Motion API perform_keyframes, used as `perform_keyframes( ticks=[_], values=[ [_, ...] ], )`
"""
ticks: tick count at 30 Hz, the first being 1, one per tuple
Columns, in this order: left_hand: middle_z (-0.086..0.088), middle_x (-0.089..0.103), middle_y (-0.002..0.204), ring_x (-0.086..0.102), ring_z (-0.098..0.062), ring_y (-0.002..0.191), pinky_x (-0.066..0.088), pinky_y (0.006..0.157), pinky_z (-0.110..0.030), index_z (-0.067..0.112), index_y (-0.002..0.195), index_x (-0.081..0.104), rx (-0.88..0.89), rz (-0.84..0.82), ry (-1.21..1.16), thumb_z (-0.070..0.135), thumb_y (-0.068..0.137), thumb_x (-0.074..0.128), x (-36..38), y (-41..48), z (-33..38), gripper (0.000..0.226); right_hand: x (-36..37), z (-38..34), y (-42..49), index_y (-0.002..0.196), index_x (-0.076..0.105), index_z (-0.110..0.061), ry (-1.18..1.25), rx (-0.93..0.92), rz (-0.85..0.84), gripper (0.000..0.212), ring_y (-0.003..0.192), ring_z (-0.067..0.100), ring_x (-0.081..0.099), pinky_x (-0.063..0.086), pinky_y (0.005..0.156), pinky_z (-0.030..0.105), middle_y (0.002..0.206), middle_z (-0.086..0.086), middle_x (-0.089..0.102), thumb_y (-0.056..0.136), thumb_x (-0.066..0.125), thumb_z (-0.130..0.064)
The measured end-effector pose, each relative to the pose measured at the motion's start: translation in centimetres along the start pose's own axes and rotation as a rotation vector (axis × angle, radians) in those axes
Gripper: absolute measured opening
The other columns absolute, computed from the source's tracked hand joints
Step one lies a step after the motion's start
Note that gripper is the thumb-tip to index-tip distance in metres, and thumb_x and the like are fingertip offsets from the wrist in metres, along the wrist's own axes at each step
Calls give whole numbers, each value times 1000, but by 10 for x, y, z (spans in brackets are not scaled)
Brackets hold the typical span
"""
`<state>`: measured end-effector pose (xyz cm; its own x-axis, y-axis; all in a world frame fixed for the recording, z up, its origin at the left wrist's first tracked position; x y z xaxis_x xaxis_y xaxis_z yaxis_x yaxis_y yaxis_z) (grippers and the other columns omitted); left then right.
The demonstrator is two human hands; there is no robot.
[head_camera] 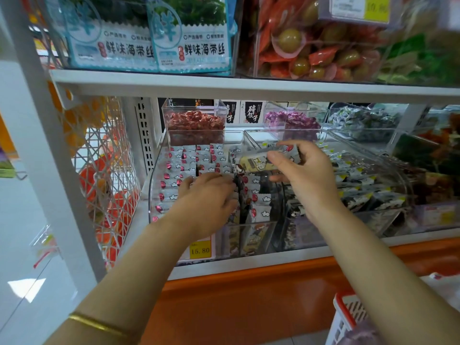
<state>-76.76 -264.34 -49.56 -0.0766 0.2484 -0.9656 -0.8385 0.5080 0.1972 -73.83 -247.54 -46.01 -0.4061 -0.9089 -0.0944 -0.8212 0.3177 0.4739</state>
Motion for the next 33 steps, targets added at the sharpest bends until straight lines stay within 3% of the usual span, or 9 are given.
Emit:
perform_keyframes(
  ticks=[5, 8, 10, 12, 18, 20, 23, 27, 33],
  values=[
    [11, 42, 142, 19, -11, 140, -1, 112, -56, 30, 131, 49, 23, -67, 60, 37, 98, 32, 6, -1, -2, 37, 5, -2, 5, 94, 54, -15, -104, -58, -5, 18, 64, 6, 64, 56, 57, 23, 91, 9, 63, 83, 68, -16],
    [9, 52, 124, 32, -13, 131, 2, 112, -55, 31, 121, 55, 26, -45, 45, 33, 96, 38, -1, -6, -1, 30, 15, -5, 10, 96, 57, -9, -258, -130, -69, 20, 81, 23, 64, 55, 71, 38, 93, 12, 63, 83, 68, -20],
    [10, 52, 112, 38, -13, 122, 4, 112, -53, 34, 117, 57, 35, -22, 25, 32, 95, 40, -6, -12, 0, 28, 23, -6, 14, 99, 59, -11, -373, -177, -113, 24, 82, 17, 59, 47, 72, 22, 89, -2, 61, 82, 70, -24],
    [11, 50, 110, 38, -12, 120, 7, 114, -51, 37, 119, 57, 48, -19, 10, 33, 95, 41, -9, -17, 0, 29, 32, -8, 16, 99, 59, -15, -444, -227, -168, 25, 75, 3, 51, 36, 60, 7, 83, -14, 54, 80, 71, -27],
    [19, 41, 90, 42, -12, 109, 27, 106, -42, 37, 122, 57, 147, 38, -49, 31, 96, 42, -13, -28, 0, 31, 53, -14, 19, 111, 60, -10, -637, -336, -303, 41, 84, 10, 48, 29, 61, 21, 96, -5, 57, 78, 74, -30],
    [18, 46, 90, 44, -13, 104, 33, 101, -38, 35, 121, 59, 174, 59, -88, 26, 95, 45, -15, -30, 0, 30, 65, -10, 17, 107, 61, -5, -746, -338, -415, 39, 87, 18, 54, 34, 64, 22, 100, 7, 63, 78, 74, -28],
    [10, 64, 97, 53, -10, 95, 43, 91, -32, 29, 112, 66, 176, 85, -218, 21, 92, 52, -21, -33, -1, 26, 81, 4, 9, 109, 61, -6, -930, -304, -616, 30, 100, 26, 55, 44, 84, 33, 109, 12, 60, 85, 64, -23],
    [13, 64, 101, 56, 0, 90, 39, 77, -5, 27, 105, 70, 104, 97, -355, 20, 89, 58, -34, -33, -8, 21, 83, 7, 5, 93, 64, -8, -1017, -261, -730, 14, 90, 27, 57, 48, 78, 39, 94, 10, 61, 90, 57, -19],
    [8, 62, 109, 52, -5, 98, 37, 78, -15, 24, 107, 69, 5, 154, -320, 18, 91, 54, -40, -32, -18, 22, 92, 10, -3, 87, 58, -12, -1188, -249, -828, 22, 83, 27, 53, 39, 72, 32, 86, 8, 58, 94, 38, -17]
  ],
)
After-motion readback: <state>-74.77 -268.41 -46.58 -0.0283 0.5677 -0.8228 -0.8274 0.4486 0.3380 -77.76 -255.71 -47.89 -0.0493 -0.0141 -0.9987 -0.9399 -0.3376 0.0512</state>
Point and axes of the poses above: each hand's wrist, its own y-axis towards the middle knuckle, its own x-axis out of the palm, z = x × y, the point moved 4 cm from there along y, towards the middle knuckle
